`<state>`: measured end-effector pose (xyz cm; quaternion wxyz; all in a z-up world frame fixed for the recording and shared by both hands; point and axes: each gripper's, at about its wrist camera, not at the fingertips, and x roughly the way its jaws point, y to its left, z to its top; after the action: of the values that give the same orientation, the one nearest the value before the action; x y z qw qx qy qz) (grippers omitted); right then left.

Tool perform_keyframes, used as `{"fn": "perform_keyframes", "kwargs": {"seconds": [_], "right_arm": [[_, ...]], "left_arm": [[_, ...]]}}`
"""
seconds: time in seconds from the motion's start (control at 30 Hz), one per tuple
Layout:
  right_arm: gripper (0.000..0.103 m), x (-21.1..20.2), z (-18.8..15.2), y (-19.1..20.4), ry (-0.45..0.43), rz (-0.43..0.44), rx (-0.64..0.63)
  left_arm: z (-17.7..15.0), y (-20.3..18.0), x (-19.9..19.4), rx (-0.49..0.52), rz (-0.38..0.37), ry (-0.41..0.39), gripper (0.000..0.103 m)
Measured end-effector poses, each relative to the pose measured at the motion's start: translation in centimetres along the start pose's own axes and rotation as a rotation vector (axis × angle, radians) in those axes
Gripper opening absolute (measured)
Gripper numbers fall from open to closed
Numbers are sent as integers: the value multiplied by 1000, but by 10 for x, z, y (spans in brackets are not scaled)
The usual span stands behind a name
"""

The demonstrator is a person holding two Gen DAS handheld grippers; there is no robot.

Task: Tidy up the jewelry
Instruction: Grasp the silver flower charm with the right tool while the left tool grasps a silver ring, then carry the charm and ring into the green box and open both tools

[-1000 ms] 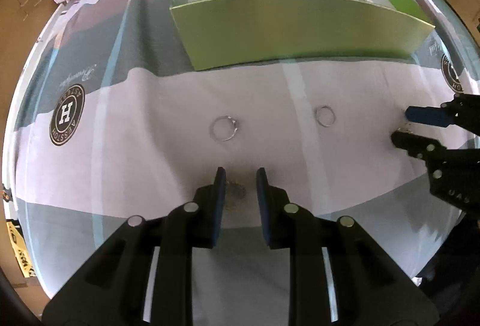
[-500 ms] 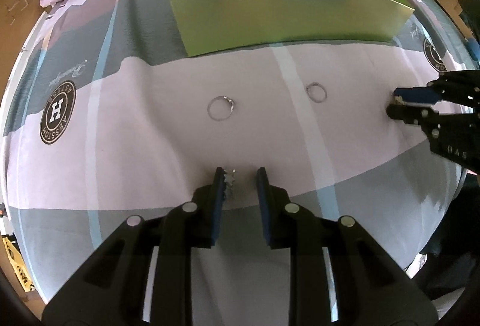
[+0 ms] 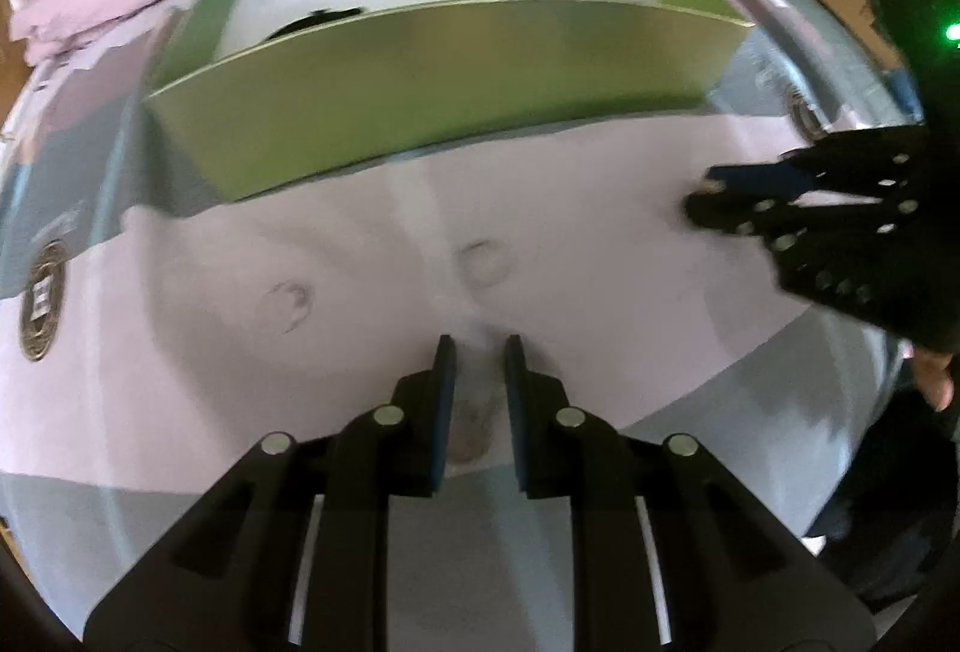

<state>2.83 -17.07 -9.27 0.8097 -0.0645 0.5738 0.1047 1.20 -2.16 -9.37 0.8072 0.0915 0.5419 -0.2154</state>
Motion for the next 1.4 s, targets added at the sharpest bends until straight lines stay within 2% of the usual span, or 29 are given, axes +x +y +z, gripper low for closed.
{"fn": "perform_keyframes", "kwargs": {"seconds": [0.13, 0.2, 0.27, 0.33, 0.37, 0.6, 0.73, 0.77, 0.8, 0.87, 1.13, 1.3, 1.4], "right_arm": [[25, -16, -1, -14, -38, 31, 32], [27, -23, 0, -21, -62, 36, 43], [41, -26, 2, -28, -72, 33, 66], [42, -26, 1, -30, -67, 24, 76], [42, -25, 4, -30, -61, 25, 74], [42, -10, -3, -8, -8, -2, 6], [41, 1, -4, 1, 18, -28, -29], [30, 1, -4, 3, 17, -30, -37], [23, 1, -4, 5, 16, -20, -44], [21, 1, -3, 8, 15, -11, -46], [20, -8, -5, 1, -20, -27, -14], [21, -33, 5, -10, -86, 22, 40], [21, -55, 11, -11, -160, 46, 57]], "left_arm": [[5, 5, -13, -37, -4, -33, 20], [6, 14, -18, -74, 9, -42, 29], [4, 23, -21, -109, 27, -41, 33], [-1, 29, -23, -122, 39, -28, 39], [-3, 27, -22, -118, 51, -13, 42], [-13, 4, -16, -23, 87, 58, 49], [-19, 0, -5, 5, 120, 94, 49], [-19, 0, -6, 9, 121, 90, 44], [-18, -1, -7, 10, 112, 86, 31], [-18, 0, -9, 8, 105, 80, 21], [-13, 6, -17, -18, 130, 49, 21], [3, 11, -43, -58, 131, -39, 21], [15, 12, -55, -74, 135, -90, 21]]}}
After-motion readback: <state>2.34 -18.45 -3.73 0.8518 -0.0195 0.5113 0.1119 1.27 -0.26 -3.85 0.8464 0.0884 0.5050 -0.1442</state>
